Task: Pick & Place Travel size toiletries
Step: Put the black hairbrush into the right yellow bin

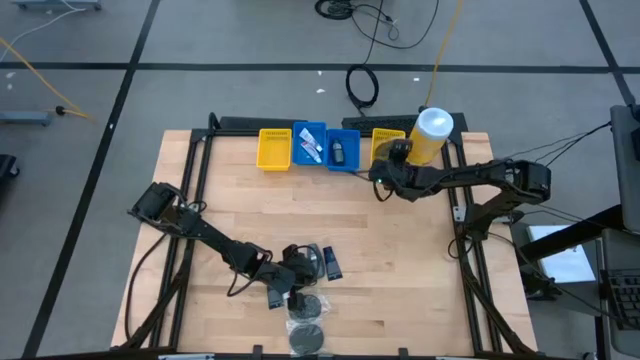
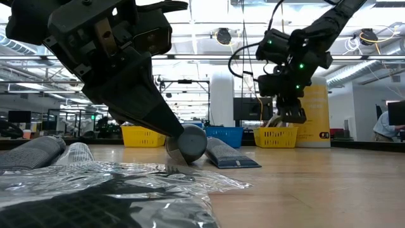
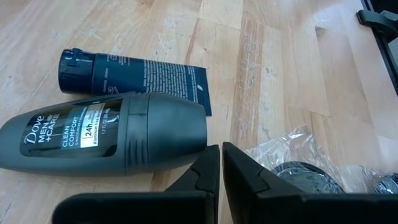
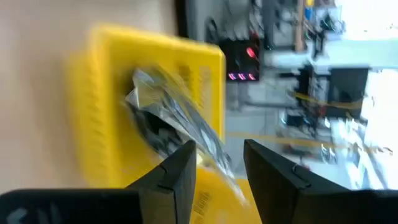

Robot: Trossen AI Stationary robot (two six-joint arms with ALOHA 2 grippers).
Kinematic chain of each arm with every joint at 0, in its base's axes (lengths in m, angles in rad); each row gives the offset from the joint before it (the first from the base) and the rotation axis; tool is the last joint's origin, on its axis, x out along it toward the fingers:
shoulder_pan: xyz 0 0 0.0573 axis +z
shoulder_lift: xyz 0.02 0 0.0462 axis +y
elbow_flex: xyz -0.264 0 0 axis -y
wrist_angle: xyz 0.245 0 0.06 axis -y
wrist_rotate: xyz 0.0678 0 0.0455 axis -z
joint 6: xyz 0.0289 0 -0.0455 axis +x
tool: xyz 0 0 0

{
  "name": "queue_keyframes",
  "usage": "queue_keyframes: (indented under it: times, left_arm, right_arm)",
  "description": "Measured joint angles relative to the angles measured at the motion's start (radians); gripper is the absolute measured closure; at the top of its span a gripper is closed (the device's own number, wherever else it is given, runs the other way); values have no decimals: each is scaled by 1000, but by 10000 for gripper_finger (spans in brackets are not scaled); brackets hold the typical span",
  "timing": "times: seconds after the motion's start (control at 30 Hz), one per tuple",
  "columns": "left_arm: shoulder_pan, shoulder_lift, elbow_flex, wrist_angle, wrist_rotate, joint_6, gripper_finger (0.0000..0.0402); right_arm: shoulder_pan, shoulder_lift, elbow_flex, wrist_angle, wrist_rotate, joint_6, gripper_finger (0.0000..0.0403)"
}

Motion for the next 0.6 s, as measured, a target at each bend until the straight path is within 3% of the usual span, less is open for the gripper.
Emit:
queue_keyframes:
  times: [0.3,0.6]
  left_arm:
    - [-3,0,0,1,0,1,382]
    - [0,0,0,1,0,3,382]
  right_arm:
    - [-18,0,0,-11,-50,52,277]
    - [-51,-43,0,48,44,-84,277]
